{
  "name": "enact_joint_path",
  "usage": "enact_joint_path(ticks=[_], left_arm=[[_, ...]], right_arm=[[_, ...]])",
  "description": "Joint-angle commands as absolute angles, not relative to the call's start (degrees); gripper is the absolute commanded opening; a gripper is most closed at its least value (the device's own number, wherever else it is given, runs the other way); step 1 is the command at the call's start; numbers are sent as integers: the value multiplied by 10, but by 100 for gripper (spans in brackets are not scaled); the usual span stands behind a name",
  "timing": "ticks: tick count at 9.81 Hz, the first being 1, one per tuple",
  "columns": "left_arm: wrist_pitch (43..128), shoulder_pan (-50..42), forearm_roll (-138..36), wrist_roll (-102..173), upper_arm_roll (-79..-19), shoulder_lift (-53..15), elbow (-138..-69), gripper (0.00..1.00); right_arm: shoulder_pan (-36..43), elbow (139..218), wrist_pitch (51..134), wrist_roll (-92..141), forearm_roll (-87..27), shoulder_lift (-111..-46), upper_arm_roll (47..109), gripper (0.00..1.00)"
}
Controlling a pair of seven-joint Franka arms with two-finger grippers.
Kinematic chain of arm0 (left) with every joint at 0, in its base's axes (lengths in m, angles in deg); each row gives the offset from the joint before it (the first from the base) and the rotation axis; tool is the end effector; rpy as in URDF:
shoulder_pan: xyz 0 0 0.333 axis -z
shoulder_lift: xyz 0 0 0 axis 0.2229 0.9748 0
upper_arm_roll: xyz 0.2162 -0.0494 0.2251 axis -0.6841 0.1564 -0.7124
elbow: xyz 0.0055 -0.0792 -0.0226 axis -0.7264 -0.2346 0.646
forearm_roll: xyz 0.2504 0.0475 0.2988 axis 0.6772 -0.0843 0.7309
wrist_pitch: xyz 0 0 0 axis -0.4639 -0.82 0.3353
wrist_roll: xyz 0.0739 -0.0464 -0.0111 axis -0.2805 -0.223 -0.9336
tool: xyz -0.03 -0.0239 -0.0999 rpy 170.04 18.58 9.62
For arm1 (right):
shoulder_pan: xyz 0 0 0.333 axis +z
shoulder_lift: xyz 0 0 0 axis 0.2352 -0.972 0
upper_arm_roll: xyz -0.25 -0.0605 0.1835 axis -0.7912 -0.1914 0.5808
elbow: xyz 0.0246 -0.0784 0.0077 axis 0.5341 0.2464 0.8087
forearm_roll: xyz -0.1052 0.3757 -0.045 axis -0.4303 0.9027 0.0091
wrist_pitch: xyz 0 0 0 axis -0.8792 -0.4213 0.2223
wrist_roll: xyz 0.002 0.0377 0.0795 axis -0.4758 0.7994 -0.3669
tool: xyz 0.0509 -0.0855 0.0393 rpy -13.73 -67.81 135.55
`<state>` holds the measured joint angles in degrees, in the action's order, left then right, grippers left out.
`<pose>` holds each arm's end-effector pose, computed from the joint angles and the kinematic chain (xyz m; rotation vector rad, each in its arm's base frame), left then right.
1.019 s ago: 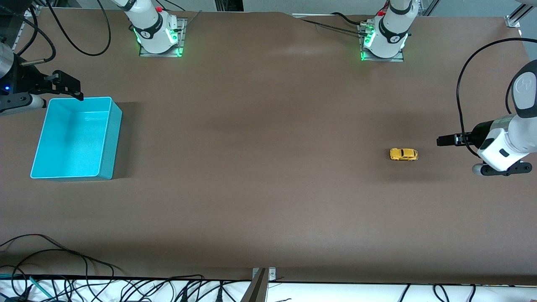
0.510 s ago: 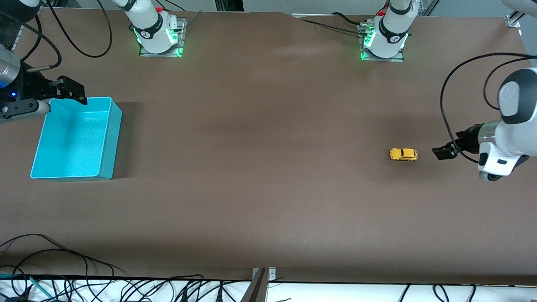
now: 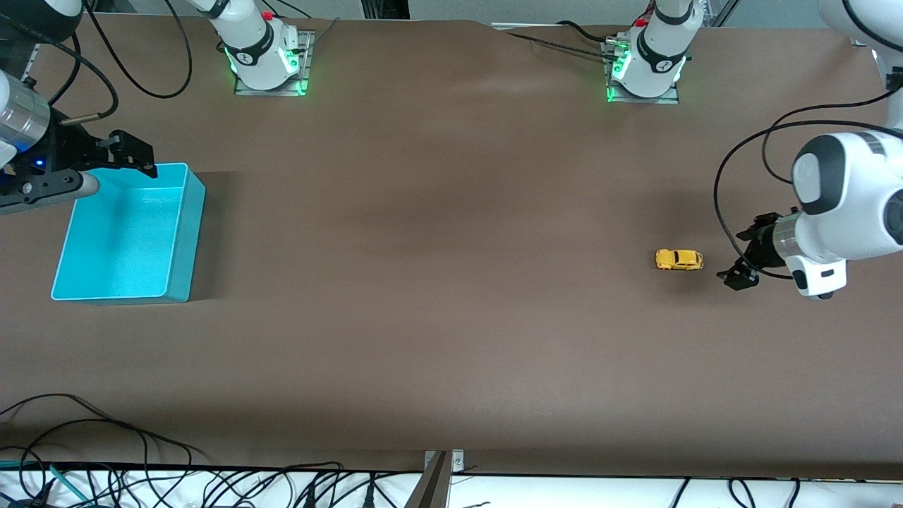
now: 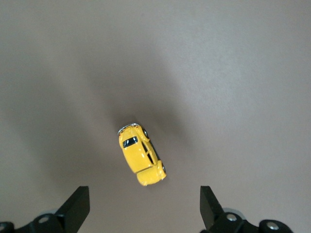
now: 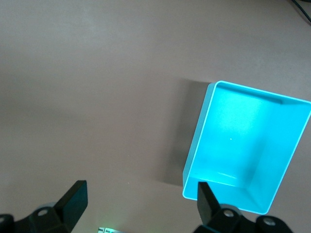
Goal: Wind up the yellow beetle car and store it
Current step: 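Move the left gripper down over the yellow car and grasp it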
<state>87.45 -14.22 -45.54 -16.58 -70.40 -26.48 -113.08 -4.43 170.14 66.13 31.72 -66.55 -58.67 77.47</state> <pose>0.6038 0.0450 0.3254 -2.6122 -1.6758 0.2191 0.5706 0.0343 0.5810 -3.1045 -0.4234 0.1500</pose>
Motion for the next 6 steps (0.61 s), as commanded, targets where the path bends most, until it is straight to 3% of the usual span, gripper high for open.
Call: enact_joint_path(ticks=[1,6], left_arm=[[935,-137,-465,-241,-702,-295,-1205,100],[1073,-137,-459,-334,-700,-281,-1299,100]], right_arm=[[-39,1687,658,339,-655,-599,774,100],[-34,1687,657,339,-655,-602,777,100]])
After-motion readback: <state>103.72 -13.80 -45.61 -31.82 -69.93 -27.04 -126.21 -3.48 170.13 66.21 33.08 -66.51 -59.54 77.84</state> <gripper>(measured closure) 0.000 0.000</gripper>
